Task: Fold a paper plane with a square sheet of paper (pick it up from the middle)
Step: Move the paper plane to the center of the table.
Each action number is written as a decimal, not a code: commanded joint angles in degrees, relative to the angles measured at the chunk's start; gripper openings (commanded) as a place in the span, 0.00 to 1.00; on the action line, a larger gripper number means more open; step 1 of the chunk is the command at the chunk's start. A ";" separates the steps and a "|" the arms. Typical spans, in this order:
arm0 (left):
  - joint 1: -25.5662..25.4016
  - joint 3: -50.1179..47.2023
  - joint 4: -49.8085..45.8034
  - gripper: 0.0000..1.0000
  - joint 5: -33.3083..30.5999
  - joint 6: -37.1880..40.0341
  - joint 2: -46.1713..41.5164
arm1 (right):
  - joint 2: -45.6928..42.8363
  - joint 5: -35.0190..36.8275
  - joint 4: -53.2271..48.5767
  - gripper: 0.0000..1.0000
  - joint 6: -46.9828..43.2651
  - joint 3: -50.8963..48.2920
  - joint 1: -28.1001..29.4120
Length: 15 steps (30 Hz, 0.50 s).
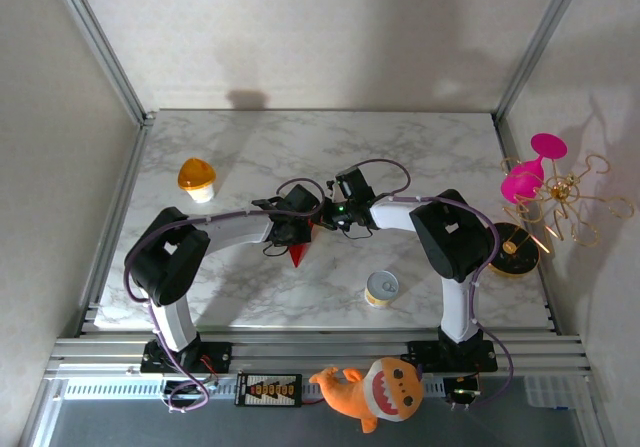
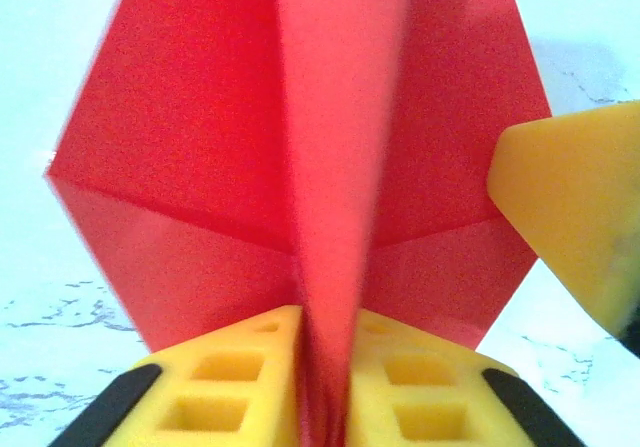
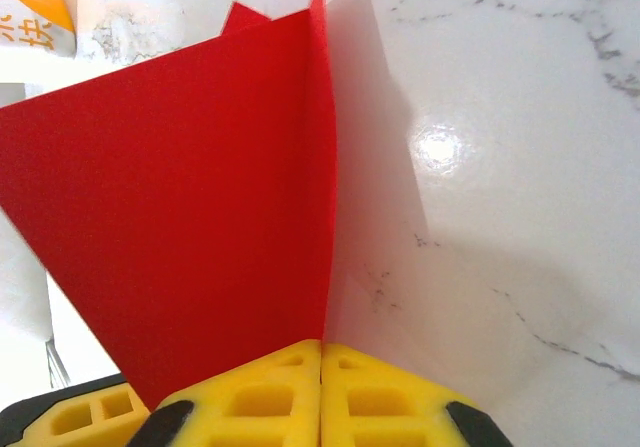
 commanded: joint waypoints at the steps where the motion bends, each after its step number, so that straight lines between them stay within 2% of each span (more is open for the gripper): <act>1: -0.18 1.48 -2.22 0.10 -2.19 -0.38 -0.52 | -1.24 1.67 -1.62 0.16 -0.83 1.63 0.29; 5: 0.31 1.73 -2.07 0.02 -2.96 -0.30 -1.51 | -3.79 6.82 -4.54 0.34 -1.93 1.70 -0.36; 9: 1.70 2.83 -1.37 0.00 -3.60 0.45 -2.61 | -8.72 15.28 -7.66 0.52 -3.76 0.63 -1.68; 15: 5.02 9.32 -0.72 0.00 -4.28 3.99 0.45 | -16.58 30.30 -9.52 0.67 -6.34 -3.28 -3.37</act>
